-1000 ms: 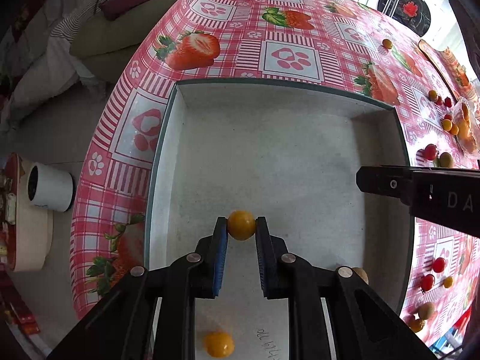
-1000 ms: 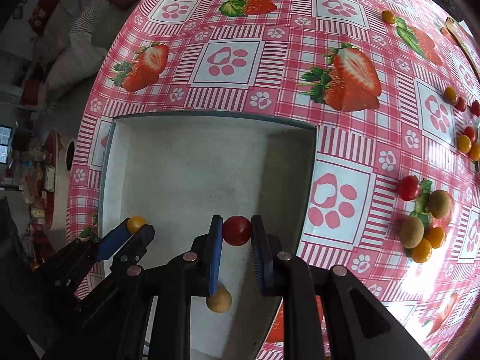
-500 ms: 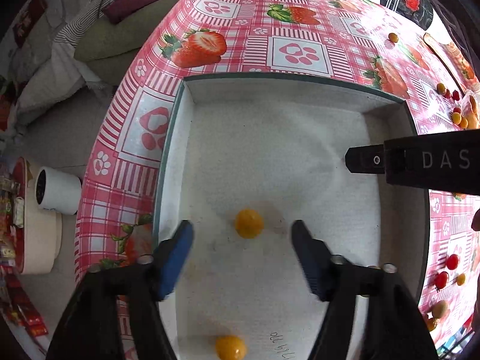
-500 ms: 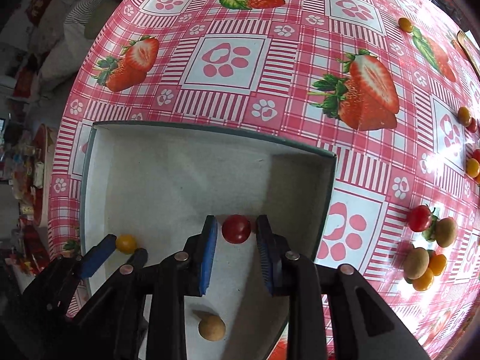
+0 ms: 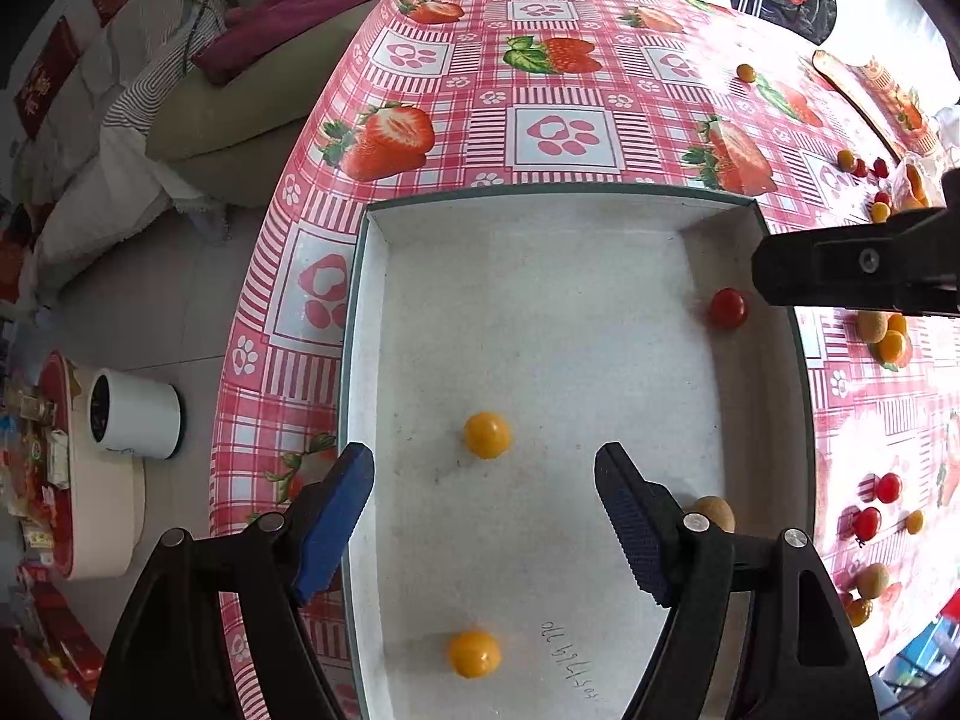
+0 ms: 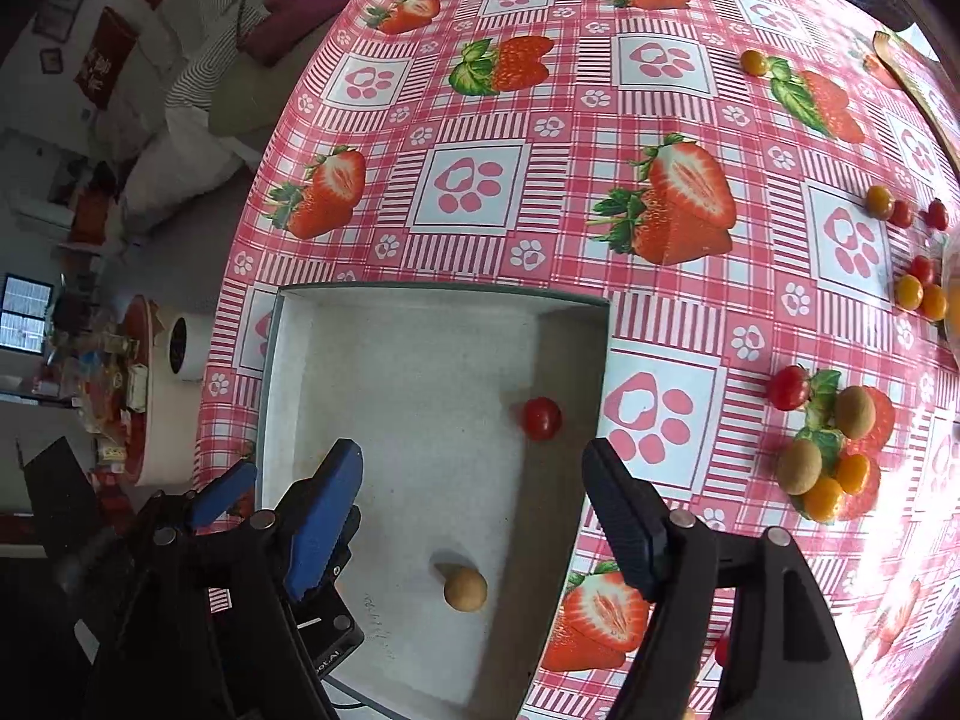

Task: Organize fruits
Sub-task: 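Carry both tomatoes over the white tray and open both tools to release, then move both tools back from the tray toward the fruit cluster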

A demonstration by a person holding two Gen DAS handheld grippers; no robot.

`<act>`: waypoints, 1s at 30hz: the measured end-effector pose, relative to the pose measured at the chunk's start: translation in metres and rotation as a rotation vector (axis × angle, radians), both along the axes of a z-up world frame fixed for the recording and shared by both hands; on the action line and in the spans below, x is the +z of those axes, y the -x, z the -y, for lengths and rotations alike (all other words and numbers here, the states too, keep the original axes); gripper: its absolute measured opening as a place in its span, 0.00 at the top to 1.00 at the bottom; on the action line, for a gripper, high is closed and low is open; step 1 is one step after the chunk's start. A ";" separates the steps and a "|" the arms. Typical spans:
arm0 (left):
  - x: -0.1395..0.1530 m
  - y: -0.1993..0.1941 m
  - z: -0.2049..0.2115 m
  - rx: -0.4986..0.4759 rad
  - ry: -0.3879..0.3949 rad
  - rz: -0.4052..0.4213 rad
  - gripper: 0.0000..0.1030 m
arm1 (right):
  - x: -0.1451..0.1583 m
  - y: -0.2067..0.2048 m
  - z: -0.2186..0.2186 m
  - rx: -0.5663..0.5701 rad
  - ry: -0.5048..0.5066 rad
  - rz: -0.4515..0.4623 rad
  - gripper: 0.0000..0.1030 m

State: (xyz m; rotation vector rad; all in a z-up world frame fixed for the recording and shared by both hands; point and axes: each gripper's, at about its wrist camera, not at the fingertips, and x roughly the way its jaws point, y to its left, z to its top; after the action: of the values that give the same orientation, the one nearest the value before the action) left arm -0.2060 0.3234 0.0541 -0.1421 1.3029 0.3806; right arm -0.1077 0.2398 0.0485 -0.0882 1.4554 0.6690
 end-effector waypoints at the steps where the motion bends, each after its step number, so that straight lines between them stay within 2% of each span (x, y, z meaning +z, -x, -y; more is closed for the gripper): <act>1: 0.002 -0.002 0.005 -0.014 0.001 0.003 0.25 | 0.003 -0.001 0.009 -0.017 0.001 0.000 0.23; 5: 0.014 -0.009 0.030 -0.083 0.004 0.018 0.25 | 0.010 0.000 0.056 -0.092 0.023 0.004 0.22; 11: 0.030 -0.032 0.074 -0.200 0.031 0.051 0.25 | 0.004 -0.002 0.130 -0.200 0.165 -0.002 0.21; 16: 0.037 -0.056 0.110 -0.279 0.059 0.069 0.25 | -0.009 0.000 0.194 -0.304 0.168 -0.061 0.21; 21: 0.031 -0.076 0.142 -0.328 0.076 0.058 0.25 | -0.017 0.002 0.244 -0.413 0.145 -0.108 0.21; 25: 0.017 -0.090 0.158 -0.339 0.077 0.026 0.25 | -0.028 0.000 0.268 -0.445 0.114 -0.169 0.21; 30: -0.006 -0.106 0.166 -0.315 0.079 -0.008 0.25 | -0.031 -0.011 0.288 -0.464 0.162 -0.129 0.21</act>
State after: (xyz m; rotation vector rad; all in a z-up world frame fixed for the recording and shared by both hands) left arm -0.0998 0.1574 0.0483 -0.0004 1.3232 0.0618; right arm -0.0965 -0.0486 0.0179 0.1666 1.5801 0.1809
